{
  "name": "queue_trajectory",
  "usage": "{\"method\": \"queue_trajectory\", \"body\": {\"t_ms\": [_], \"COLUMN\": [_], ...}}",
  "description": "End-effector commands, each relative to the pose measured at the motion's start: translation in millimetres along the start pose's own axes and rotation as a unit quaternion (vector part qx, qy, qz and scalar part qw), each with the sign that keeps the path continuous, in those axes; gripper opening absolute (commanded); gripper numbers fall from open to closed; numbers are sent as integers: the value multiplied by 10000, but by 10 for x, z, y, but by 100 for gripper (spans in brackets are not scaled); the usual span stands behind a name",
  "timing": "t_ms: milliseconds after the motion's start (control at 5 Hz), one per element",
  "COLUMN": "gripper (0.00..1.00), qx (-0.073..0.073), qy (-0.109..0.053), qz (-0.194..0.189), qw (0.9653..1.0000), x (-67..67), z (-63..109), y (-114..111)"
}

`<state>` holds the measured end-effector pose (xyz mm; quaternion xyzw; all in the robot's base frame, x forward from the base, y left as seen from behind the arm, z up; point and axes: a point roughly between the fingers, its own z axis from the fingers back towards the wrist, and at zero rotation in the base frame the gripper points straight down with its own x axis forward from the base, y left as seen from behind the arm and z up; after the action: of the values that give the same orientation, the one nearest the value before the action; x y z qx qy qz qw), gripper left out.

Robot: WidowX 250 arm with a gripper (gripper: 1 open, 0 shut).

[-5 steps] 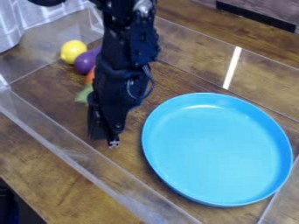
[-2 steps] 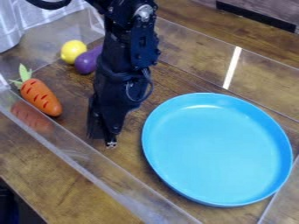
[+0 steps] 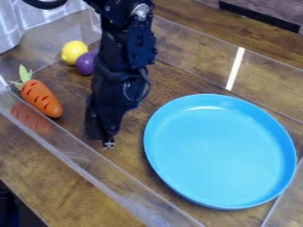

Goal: Remove the carrot from inside the blue tray and put it on the table

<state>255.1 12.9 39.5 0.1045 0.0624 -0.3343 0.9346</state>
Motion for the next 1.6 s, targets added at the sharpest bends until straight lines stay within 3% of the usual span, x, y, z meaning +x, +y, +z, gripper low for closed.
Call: {"method": "queue_trajectory", "body": {"t_ms": [0, 1400], "gripper": [0, 0], "qx": [104, 110], "qy": [-137, -155], "qz": [78, -149], "qw": [9998, 9997], "x": [-30, -36], "z": [65, -55], "y": [76, 135]}}
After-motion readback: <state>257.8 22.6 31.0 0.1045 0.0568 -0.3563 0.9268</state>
